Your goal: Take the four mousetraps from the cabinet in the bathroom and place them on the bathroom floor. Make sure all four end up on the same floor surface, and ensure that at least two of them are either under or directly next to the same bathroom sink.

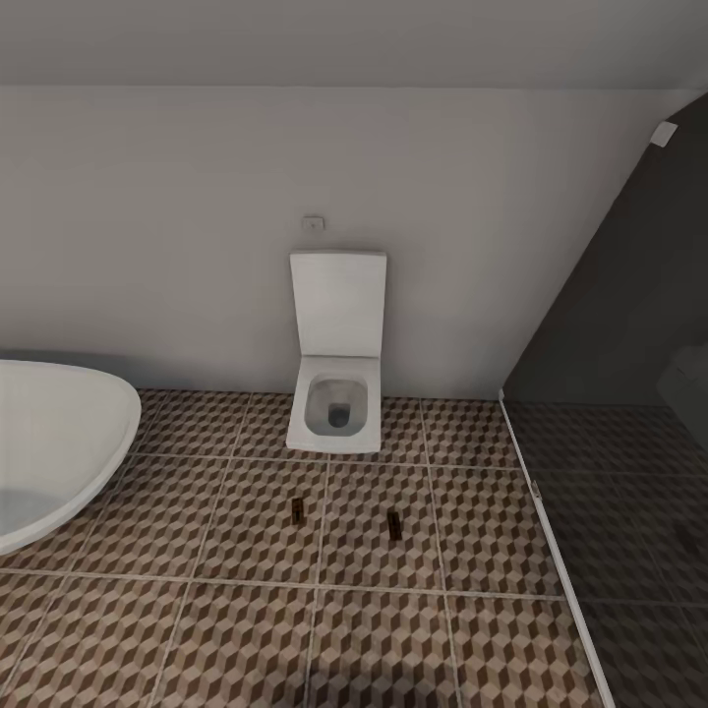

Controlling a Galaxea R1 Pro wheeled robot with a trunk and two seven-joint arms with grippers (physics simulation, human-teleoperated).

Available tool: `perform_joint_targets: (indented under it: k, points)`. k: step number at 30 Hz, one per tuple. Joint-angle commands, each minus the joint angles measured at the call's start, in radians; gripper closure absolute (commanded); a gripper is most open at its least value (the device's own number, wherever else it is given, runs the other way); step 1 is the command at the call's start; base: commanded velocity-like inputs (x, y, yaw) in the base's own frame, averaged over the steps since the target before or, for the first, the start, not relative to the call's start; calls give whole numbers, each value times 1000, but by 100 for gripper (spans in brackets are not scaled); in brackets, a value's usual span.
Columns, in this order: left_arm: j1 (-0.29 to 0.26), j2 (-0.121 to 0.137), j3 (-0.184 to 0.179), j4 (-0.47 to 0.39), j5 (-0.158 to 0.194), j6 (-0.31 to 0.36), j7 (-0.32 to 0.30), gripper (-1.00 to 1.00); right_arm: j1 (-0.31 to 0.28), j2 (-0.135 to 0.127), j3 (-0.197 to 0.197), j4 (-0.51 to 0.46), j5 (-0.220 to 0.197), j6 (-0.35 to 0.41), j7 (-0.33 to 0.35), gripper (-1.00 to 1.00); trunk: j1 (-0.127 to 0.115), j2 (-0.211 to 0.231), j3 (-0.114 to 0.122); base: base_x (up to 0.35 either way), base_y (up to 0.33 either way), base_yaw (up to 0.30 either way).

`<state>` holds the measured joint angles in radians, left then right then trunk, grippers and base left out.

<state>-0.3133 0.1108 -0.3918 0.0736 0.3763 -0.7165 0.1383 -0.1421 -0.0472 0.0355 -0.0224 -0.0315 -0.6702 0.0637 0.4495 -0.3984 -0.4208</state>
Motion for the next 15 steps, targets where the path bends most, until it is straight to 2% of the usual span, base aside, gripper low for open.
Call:
perform_joint_targets:
  k: [1, 15]
  points:
    - [-1, -1, -9, 3, 3, -4, 4, -100, -1, 0, 3, 1, -4, -3, 4, -100, 0, -2, -1, 0, 0, 0]
    - [-1, 0, -9, 3, 3, -4, 4, -100, -1, 0, 3, 1, -4, -3, 4, -100, 0, -2, -1, 0, 0, 0]
